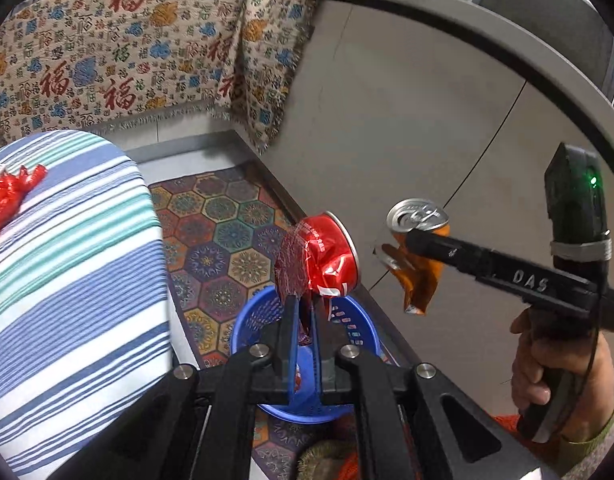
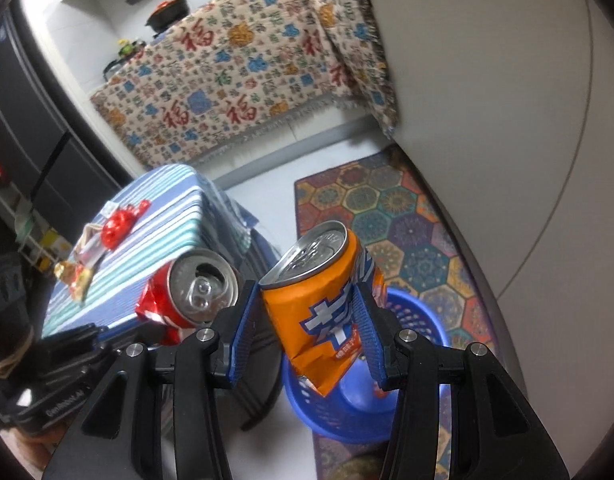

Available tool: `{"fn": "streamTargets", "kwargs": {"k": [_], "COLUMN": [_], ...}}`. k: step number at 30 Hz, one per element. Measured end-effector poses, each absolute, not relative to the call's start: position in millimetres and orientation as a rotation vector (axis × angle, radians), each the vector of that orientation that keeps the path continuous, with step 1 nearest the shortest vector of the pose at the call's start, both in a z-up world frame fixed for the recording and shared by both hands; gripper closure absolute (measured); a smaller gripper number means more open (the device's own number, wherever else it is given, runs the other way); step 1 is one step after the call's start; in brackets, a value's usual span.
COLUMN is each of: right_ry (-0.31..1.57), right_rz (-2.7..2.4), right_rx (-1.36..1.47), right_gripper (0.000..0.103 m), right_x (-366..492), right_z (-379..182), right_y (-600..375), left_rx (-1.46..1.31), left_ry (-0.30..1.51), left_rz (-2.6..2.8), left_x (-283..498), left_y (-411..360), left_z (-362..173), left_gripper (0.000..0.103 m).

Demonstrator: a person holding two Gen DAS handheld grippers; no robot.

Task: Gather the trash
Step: 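Carry the red bag and orange can over the blue wastebasket with both tools, then open both tools to drop the red bag and can into the wastebasket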

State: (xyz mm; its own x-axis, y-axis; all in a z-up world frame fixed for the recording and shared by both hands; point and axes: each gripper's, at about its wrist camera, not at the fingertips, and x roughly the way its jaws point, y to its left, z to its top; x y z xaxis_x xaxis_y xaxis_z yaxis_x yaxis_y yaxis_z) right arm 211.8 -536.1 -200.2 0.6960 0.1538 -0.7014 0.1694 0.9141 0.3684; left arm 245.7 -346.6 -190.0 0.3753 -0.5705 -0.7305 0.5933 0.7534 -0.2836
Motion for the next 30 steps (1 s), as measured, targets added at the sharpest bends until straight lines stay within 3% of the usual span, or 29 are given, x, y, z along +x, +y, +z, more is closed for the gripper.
{"fn": "streamTargets", "kwargs": {"k": [26, 29, 30], "right_ry": [0.836, 0.823, 0.816], "right_rz": [-0.051, -0.055, -0.057], "right_rx": [0.509, 0.516, 0.521], "right_gripper": [0.054, 0.049, 0.042], "right_x": [210.7, 209.4, 208.7], "right_z": [-208.6, -207.1, -206.1], "right_y": [-557.3, -559.3, -560.5], "left_rx": [0.083, 0.095, 0.098], "left_ry": [1.004, 1.022, 1.031], "left_rz": [-0.775, -0.779, -0.788], "left_x": [253.1, 256.2, 257.3], "left_y": [-383.6, -390.1, -392.7], "left_z": [-229.8, -237.2, -240.2], "left_gripper": [0.097, 0.096, 0.090]}}
